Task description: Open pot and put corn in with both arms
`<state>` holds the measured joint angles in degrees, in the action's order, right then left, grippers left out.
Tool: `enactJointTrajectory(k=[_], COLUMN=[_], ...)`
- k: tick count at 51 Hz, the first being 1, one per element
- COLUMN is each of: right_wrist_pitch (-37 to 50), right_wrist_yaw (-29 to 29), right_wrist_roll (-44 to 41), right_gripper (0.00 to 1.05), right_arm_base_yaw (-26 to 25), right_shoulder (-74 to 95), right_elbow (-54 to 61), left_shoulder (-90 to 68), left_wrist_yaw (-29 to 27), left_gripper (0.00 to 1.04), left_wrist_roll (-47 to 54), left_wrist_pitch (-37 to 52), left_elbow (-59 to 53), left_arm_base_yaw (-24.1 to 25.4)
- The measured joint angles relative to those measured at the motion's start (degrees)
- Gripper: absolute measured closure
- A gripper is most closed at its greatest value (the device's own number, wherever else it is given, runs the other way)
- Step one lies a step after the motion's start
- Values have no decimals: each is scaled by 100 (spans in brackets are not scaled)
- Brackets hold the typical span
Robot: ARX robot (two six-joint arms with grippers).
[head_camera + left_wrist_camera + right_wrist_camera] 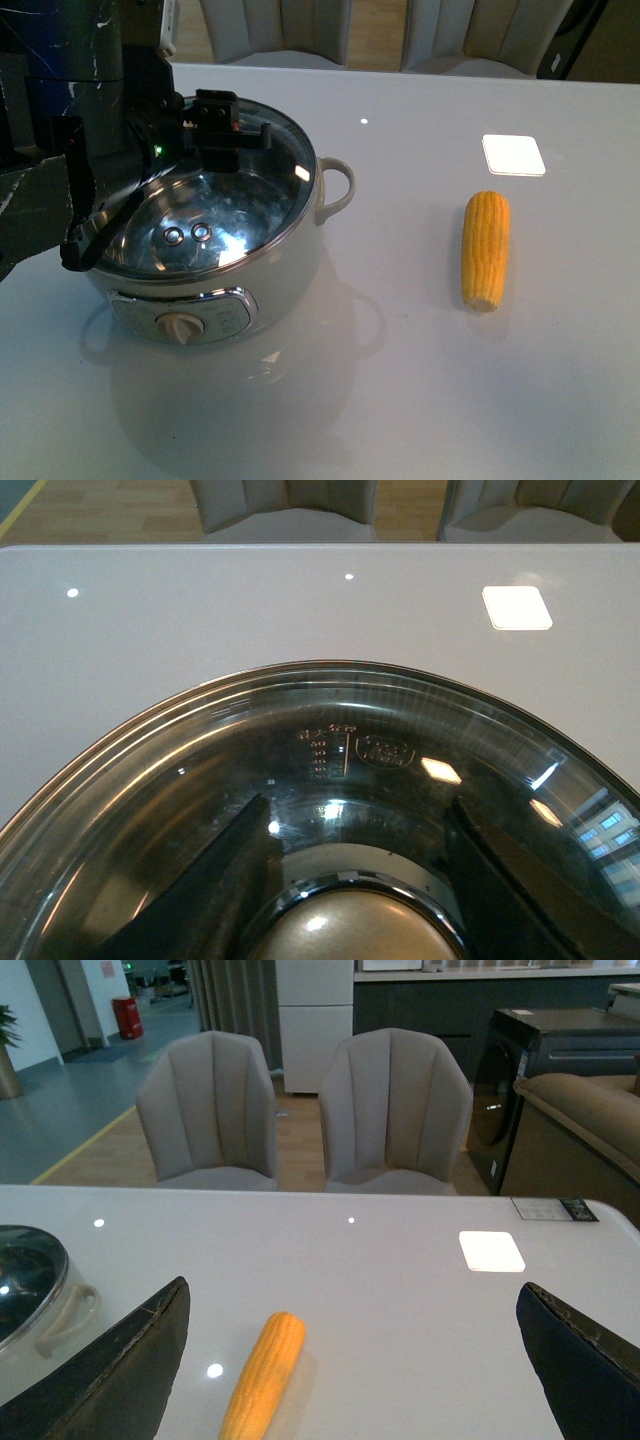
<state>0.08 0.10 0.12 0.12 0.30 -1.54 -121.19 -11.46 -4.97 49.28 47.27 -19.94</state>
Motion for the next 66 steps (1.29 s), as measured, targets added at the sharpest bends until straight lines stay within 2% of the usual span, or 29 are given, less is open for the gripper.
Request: enactJointTrajectory(k=[4,37,52,66], right_wrist_pitch=[0,0,0,0], right_wrist_yaw=[0,0,0,0], right_wrist_roll=[0,0,0,0], right_gripper=[9,9,9,9], right_arm_base_yaw=[0,0,0,0], right_shoulder=[0,0,0,0], right_elbow=[0,0,0,0], left_shoulder=[0,350,1054,1615], left_wrist_yaw=[-31,-83,-107,125], left_gripper=[63,64,64,64], left_wrist_roll=[-31,-17,-20,11], left_wrist_pitch=[-4,-448,-883,-992], left_elbow=[7,44,269,328], left_arm_base_yaw=[15,63,240,494])
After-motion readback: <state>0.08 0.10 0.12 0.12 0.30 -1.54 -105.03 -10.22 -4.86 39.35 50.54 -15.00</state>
